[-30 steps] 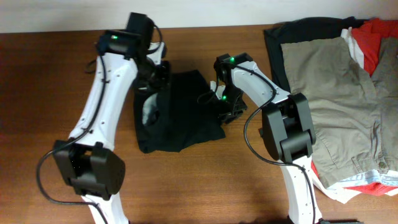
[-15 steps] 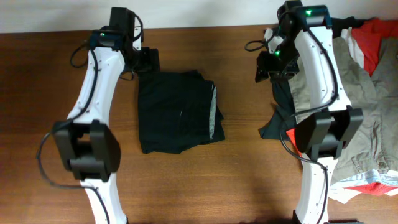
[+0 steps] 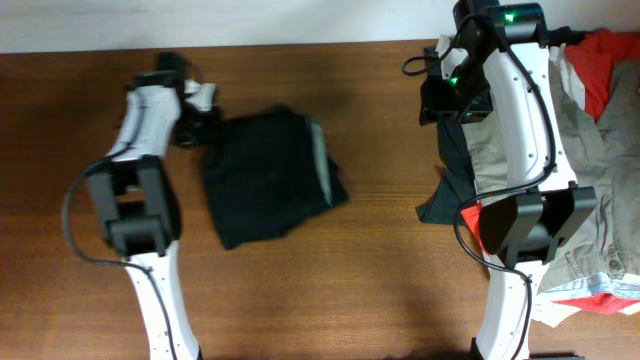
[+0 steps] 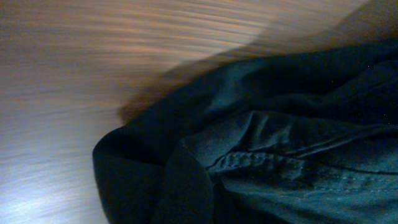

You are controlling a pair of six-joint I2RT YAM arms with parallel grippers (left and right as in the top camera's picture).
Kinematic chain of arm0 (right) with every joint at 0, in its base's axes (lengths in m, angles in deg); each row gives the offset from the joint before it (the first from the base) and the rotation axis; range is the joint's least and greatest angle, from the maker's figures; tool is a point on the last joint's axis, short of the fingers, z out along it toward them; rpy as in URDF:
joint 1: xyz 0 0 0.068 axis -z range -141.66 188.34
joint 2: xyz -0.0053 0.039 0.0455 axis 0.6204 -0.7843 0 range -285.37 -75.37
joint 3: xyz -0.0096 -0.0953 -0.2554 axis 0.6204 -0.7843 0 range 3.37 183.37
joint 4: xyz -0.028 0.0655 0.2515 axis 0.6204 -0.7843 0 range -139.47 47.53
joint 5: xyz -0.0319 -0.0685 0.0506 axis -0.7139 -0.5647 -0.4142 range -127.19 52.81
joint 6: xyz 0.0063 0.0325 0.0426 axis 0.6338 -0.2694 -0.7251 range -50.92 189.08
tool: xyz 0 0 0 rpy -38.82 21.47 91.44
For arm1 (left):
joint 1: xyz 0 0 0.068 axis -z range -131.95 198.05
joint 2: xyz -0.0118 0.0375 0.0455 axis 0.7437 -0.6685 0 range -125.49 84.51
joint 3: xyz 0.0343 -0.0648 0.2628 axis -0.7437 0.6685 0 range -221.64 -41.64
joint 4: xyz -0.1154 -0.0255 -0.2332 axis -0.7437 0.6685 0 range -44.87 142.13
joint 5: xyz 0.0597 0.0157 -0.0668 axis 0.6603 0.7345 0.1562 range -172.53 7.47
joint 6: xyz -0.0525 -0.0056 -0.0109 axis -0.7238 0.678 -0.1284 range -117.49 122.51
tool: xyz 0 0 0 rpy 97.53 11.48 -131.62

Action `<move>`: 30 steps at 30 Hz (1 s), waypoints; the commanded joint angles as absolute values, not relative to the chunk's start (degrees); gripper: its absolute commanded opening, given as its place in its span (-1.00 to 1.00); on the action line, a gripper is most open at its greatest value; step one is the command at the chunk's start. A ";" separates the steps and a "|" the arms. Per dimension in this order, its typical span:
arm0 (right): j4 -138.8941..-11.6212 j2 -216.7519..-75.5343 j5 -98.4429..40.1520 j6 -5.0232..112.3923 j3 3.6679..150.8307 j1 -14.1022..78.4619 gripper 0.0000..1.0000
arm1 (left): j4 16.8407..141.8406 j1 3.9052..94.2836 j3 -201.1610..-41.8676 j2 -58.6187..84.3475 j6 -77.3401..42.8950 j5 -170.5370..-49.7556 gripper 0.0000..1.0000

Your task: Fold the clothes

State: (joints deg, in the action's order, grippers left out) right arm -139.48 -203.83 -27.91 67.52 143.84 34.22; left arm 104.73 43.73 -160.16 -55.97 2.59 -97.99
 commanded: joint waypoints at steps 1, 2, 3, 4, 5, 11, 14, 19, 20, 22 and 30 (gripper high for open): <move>-139.81 -201.71 -30.03 66.89 144.80 33.92 0.12 | 104.33 28.08 -160.86 -49.96 -5.61 -85.19 -1.00; -139.81 -201.71 -30.01 66.89 144.80 33.92 0.12 | 104.36 24.19 -160.86 -49.68 -5.85 -83.02 -1.00; -139.81 -201.71 -30.01 66.89 144.80 33.92 0.12 | 104.36 19.84 -160.83 -49.68 -6.87 -81.93 -1.00; -139.81 -201.71 -30.18 66.91 144.80 33.92 0.13 | 104.33 16.78 -160.83 -49.68 -8.73 -81.89 -1.00; -139.79 -201.71 -30.40 67.08 144.80 33.92 0.13 | 104.14 13.54 -160.83 -49.68 -11.44 -82.54 -1.00; -139.18 -201.71 -30.38 67.10 144.80 33.92 0.14 | 104.81 3.34 -160.86 -49.68 -14.83 -83.17 -0.78; -139.03 -201.71 -30.38 67.10 144.80 33.96 0.22 | 107.48 2.22 -161.21 -47.17 -14.81 -84.73 0.58; -134.33 -201.71 -23.50 66.43 144.80 34.53 0.97 | 107.96 9.59 -161.86 -34.86 -9.10 -86.54 0.74; -133.01 -201.71 -22.34 66.43 144.80 35.19 0.97 | 107.81 12.25 -161.86 -33.79 -7.35 -87.85 0.74; -131.44 -201.71 -22.56 66.47 144.80 38.55 0.98 | 108.33 22.99 -161.86 -32.96 -1.76 -89.38 0.74; -139.83 -194.02 -26.23 67.32 135.73 45.76 0.97 | 139.68 42.29 -161.77 -32.98 -2.22 -85.01 0.74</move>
State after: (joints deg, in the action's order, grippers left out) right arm -139.18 -202.00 -25.33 66.62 141.48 46.51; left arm 132.77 42.20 -161.93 -33.05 -1.56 -86.43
